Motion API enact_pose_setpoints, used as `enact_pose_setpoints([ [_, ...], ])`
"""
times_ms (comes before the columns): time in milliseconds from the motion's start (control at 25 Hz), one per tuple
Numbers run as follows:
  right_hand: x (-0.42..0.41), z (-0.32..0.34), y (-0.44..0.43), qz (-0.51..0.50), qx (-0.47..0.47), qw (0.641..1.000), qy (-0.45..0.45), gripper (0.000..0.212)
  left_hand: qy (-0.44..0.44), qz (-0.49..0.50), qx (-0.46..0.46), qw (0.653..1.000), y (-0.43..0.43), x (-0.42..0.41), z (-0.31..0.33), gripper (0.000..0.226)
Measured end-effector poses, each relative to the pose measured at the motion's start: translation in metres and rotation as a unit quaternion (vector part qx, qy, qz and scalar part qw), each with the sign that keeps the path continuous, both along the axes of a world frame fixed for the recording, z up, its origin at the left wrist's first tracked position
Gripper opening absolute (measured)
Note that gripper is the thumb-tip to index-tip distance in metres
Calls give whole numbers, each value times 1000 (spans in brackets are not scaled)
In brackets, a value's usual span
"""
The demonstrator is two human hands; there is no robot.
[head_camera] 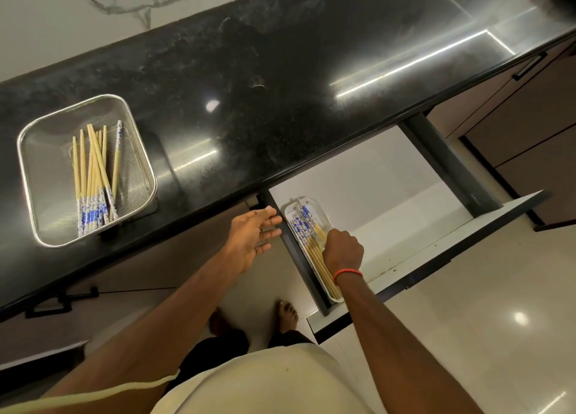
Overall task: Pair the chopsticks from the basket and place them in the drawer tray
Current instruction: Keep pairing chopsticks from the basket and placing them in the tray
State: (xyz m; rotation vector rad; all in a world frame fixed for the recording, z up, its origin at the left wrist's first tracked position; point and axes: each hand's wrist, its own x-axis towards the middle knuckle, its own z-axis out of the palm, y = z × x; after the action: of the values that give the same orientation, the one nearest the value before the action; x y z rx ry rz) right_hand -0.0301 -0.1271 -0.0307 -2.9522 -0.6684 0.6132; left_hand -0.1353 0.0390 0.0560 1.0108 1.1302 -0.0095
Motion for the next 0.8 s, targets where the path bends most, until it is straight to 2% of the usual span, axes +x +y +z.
enact_pose_setpoints([
  [240,-4,-15,-1,65,-75,995,11,18,12,2,5,1000,4,-7,-2,24],
  [560,-8,-23,5,86,-77,993,5,27,22,4,2,1000,9,-13,1,23],
  [800,-13,-25,8,112,-73,991,9,22,25,1,2,1000,17,-18,1,24],
])
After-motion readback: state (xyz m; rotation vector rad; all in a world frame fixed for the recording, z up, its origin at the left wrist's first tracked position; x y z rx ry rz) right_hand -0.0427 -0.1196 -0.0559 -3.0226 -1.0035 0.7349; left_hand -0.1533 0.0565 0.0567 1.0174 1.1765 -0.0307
